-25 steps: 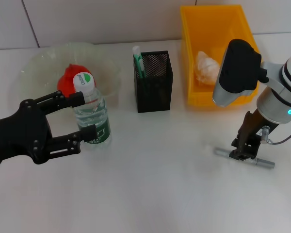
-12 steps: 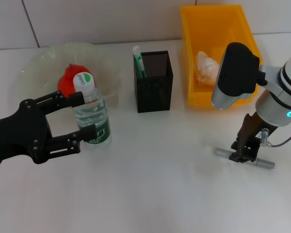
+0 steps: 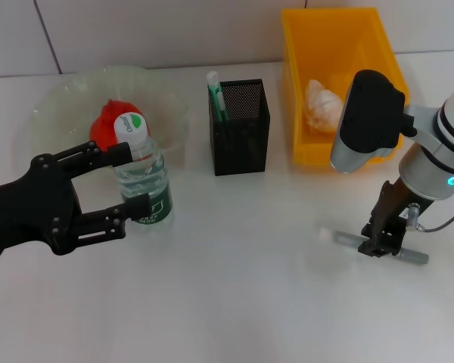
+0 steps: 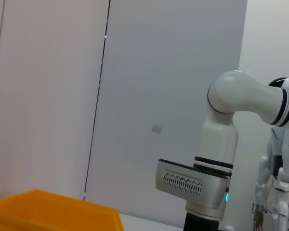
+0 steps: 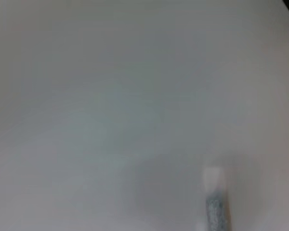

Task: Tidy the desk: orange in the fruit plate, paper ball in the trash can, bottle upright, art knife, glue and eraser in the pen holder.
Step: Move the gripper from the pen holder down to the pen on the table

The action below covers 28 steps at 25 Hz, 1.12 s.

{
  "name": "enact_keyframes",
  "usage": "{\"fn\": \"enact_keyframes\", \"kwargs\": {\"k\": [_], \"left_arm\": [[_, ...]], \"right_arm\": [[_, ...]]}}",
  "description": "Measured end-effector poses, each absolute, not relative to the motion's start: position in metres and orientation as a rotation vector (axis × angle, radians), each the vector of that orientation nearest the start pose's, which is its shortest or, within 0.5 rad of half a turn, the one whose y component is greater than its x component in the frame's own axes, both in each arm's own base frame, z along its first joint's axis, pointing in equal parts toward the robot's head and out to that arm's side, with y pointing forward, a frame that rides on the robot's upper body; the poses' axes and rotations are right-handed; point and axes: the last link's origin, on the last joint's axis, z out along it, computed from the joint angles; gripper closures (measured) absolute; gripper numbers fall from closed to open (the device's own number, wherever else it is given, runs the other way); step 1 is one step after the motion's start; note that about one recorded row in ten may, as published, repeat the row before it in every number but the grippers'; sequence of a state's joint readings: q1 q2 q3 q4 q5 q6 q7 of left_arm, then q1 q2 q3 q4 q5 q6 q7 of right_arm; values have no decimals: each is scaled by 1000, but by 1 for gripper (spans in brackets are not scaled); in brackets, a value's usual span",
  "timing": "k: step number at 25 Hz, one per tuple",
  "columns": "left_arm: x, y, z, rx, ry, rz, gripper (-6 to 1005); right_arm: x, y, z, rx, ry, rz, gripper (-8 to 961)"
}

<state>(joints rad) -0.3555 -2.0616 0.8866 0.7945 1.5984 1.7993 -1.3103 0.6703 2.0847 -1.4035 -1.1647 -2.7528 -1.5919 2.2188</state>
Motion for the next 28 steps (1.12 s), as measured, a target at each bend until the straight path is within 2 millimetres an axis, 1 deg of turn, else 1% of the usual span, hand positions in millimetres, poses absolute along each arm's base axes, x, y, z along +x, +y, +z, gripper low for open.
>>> {"fn": "enact_keyframes", "kwargs": {"k": [28], "left_arm": [[-239, 287, 33, -2708, -332, -1110, 193]], "right_arm": [[216, 352, -18, -2761, 579, -906, 718]]}}
